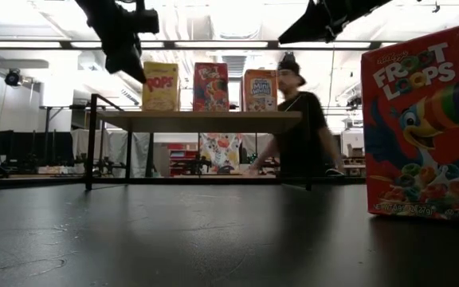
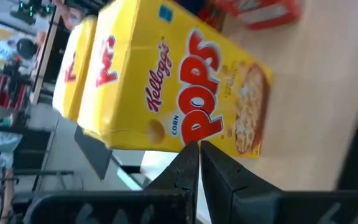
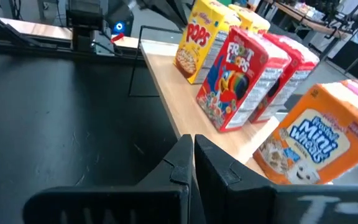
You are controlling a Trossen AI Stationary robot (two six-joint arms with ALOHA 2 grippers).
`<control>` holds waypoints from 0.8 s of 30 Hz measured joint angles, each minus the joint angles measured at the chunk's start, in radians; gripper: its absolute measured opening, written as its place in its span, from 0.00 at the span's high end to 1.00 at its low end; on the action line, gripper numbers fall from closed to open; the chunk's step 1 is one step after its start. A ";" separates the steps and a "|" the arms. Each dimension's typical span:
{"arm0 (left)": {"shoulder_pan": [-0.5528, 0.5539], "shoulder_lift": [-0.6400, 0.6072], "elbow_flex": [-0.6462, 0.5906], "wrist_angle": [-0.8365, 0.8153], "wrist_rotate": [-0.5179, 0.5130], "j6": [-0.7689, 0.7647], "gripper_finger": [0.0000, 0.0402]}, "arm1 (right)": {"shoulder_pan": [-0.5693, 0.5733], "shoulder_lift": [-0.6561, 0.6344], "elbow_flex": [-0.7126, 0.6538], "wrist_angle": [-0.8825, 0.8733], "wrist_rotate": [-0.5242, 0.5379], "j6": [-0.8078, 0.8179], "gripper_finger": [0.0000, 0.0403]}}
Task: Stack cereal on shelf
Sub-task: Adjust the yellow cereal box on the shelf, then adjust the red cereal box on the shelf
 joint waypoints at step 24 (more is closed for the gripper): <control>-0.081 -0.224 -0.038 0.236 0.272 0.077 1.00 | -0.056 0.080 0.026 0.082 -0.001 0.006 0.98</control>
